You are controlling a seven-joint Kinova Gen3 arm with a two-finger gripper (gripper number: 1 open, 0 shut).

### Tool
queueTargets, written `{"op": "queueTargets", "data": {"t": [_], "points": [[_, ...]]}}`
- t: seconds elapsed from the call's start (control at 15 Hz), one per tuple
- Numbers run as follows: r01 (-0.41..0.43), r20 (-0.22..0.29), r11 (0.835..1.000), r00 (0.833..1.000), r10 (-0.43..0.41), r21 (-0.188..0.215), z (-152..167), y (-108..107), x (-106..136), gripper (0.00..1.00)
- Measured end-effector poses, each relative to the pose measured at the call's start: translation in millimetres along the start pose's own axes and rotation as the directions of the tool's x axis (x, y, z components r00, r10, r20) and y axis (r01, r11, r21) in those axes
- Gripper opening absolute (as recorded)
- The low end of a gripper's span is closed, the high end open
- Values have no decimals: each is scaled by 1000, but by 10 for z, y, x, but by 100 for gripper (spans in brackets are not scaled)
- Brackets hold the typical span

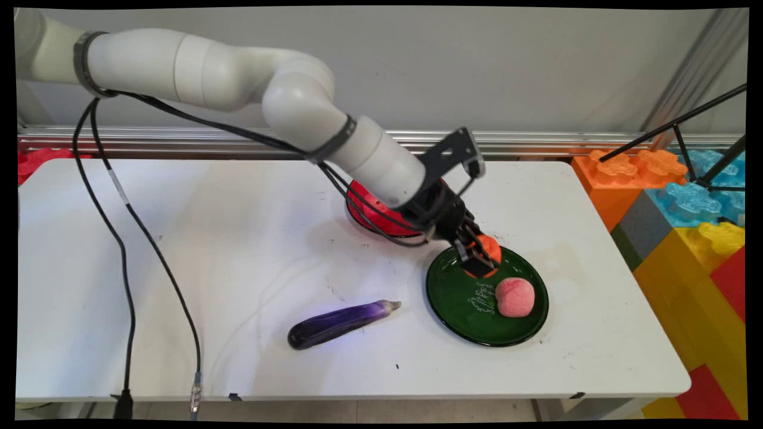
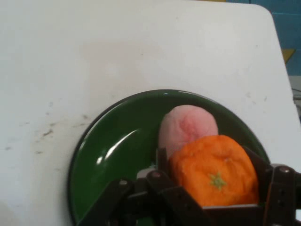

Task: Place the picked object on the table

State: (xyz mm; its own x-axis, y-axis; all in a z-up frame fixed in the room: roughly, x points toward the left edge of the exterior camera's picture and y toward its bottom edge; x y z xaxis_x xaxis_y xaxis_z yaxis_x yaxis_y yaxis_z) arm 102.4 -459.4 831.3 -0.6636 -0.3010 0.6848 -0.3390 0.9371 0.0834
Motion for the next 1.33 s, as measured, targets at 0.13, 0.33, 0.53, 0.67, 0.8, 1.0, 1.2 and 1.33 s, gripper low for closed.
{"op": "queueTargets", "data": {"t": [0.13,0.33,0.53,0.67,0.8,1.0,1.2,1.33], "points": [[-5,8,1000,1000,4,8,-115,-148,-14,0],[-5,25,1000,1000,5,15,-284,-343,-75,0],[-4,47,1000,999,4,16,-444,-501,-180,0],[-4,64,1000,998,3,14,-542,-600,-269,0],[-3,80,1000,997,2,14,-612,-688,-374,0],[1,97,1000,995,-2,10,-634,-758,-501,0],[6,120,1000,993,-6,1,-617,-808,-665,0],[9,129,1000,992,-8,-4,-595,-820,-749,0]]}}
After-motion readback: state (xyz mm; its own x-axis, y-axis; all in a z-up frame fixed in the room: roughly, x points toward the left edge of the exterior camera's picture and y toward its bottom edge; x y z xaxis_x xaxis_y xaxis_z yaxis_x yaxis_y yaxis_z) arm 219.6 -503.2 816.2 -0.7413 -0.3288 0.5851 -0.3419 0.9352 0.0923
